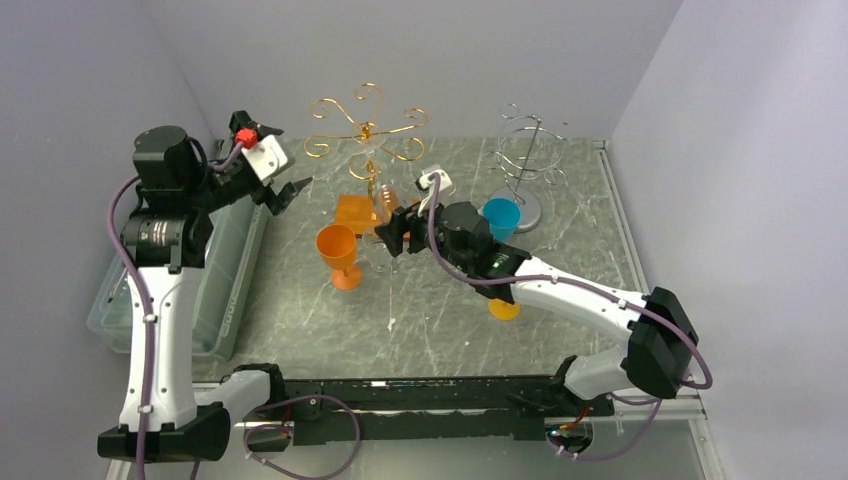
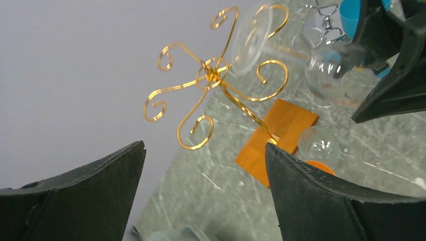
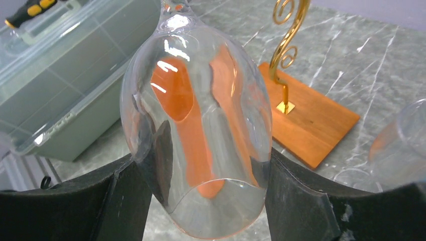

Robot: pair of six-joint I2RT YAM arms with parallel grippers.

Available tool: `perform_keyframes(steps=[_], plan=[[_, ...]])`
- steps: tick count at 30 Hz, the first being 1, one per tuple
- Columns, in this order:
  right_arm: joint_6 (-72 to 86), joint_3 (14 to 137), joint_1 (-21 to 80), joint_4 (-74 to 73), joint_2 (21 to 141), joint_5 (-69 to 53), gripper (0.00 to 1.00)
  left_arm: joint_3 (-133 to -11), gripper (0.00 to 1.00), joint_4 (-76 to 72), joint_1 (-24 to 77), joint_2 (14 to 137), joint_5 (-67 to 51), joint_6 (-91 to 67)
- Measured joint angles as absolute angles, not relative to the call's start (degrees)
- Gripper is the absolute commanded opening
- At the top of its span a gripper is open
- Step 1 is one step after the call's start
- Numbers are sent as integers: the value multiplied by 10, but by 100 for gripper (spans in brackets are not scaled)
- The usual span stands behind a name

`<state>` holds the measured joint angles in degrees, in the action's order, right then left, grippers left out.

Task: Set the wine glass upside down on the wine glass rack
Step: Turn the wine glass upside down at the wine rack.

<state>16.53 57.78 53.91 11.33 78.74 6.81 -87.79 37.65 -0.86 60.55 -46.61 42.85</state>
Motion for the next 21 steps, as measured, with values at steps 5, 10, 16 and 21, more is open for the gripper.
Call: perform_keyframes(steps=[5, 10, 16, 21], plan=[[169, 578, 521, 142, 787, 70, 25, -876, 92, 384, -9, 634, -417, 361], [175, 576, 508, 161, 787, 67, 25, -885, 89, 387, -9, 665, -365, 301], [182, 575, 495, 185, 799, 57, 25, -894, 86, 393, -9, 720, -332, 270], [182, 575, 492, 194, 825, 51, 25, -900, 85, 402, -9, 741, -326, 262]])
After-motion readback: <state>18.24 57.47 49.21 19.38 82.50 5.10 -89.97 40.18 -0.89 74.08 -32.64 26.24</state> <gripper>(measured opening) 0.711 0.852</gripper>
